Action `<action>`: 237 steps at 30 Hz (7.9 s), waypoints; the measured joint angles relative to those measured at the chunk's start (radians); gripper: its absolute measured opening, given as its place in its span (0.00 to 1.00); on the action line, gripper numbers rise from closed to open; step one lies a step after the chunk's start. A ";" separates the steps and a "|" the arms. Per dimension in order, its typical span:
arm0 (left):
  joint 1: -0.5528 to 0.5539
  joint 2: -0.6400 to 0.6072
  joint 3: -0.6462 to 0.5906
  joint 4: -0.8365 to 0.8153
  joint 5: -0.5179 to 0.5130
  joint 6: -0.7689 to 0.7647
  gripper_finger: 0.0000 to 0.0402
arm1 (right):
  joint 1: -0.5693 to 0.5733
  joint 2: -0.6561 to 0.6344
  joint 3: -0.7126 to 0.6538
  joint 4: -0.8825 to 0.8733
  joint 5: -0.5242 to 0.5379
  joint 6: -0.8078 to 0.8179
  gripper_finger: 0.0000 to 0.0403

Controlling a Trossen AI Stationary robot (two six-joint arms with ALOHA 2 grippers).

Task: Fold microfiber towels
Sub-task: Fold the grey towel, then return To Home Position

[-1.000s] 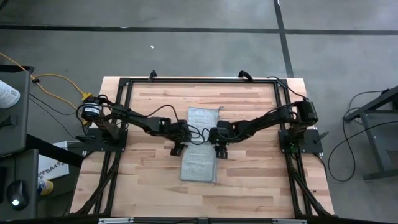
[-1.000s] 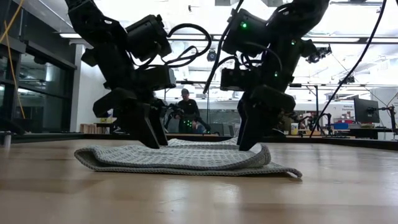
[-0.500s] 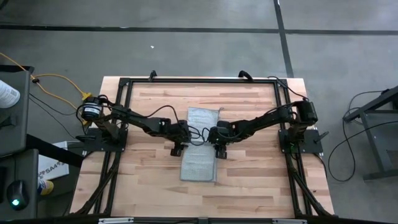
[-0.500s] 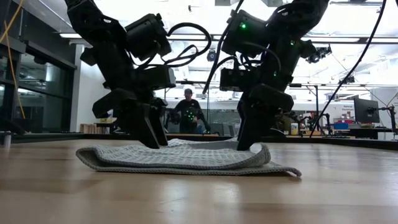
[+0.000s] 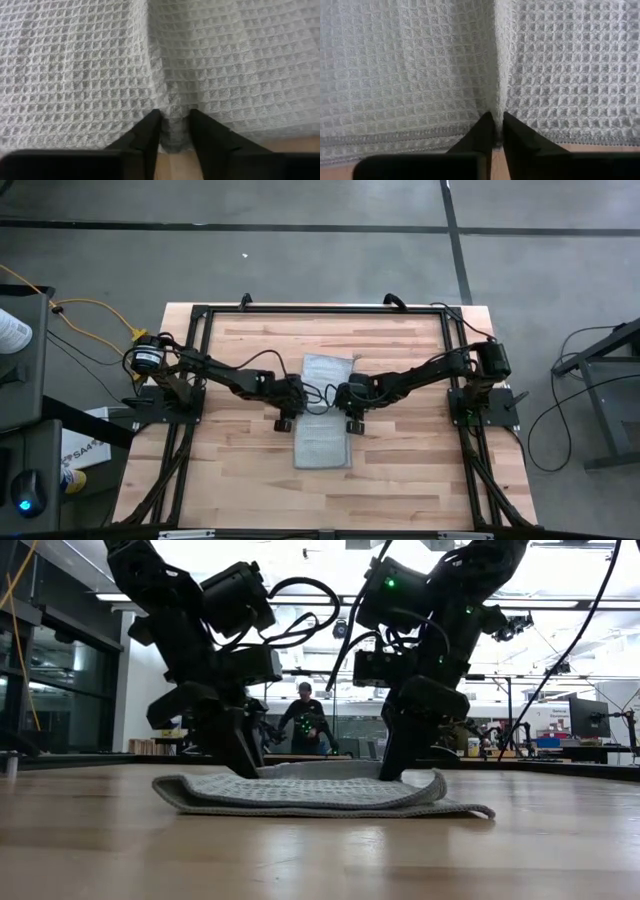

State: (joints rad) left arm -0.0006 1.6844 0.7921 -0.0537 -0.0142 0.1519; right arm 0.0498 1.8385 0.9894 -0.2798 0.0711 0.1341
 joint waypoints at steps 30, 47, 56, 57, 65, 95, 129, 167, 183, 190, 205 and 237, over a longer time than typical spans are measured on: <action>-0.020 -0.139 0.140 -0.289 -0.052 -0.103 0.01 | 0.057 -0.154 -0.005 -0.070 0.148 0.038 0.01; -0.280 -0.203 0.364 -0.500 -0.176 -0.165 0.00 | 0.306 -0.410 -0.002 -0.111 0.296 0.182 0.01; -0.364 -0.202 0.477 -0.583 -0.232 -0.198 0.00 | 0.383 -0.421 -0.001 -0.085 0.297 0.203 0.01; -0.371 -0.203 0.490 -0.596 -0.245 -0.208 0.00 | 0.387 -0.421 -0.001 -0.077 0.298 0.203 0.01; -0.411 -0.203 0.554 -0.692 -0.363 -0.258 0.00 | 0.425 -0.435 -0.001 -0.013 0.339 0.174 0.01; -0.614 -0.202 0.572 -0.495 -0.193 -0.541 0.00 | 0.633 -0.480 0.001 0.239 0.209 0.429 0.01; -0.003 -0.169 -0.027 -0.008 0.101 -0.154 0.00 | 0.121 -0.066 -0.002 -0.092 0.299 0.333 0.01; 0.066 -0.159 -0.026 -0.001 0.072 -0.043 0.24 | 0.052 -0.067 -0.002 -0.130 0.355 0.201 0.08; 0.065 -0.159 -0.026 -0.001 0.105 -0.056 0.24 | -0.009 -0.067 -0.001 -0.126 0.261 0.148 0.09; 0.064 -0.159 -0.026 -0.001 0.105 -0.055 0.24 | -0.034 -0.068 -0.001 -0.085 0.262 0.124 0.26; 0.066 -0.159 -0.025 0.011 -0.019 -0.043 0.24 | -0.091 -0.068 0.000 -0.085 0.267 0.131 0.53; 0.065 -0.160 -0.024 0.062 0.191 -0.188 0.24 | -0.026 -0.346 0.000 -0.113 0.285 0.134 0.41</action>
State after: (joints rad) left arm 0.0647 1.5240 0.7677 0.0080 0.1763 -0.0365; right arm 0.0235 1.4930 0.9890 -0.3931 0.3565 0.2684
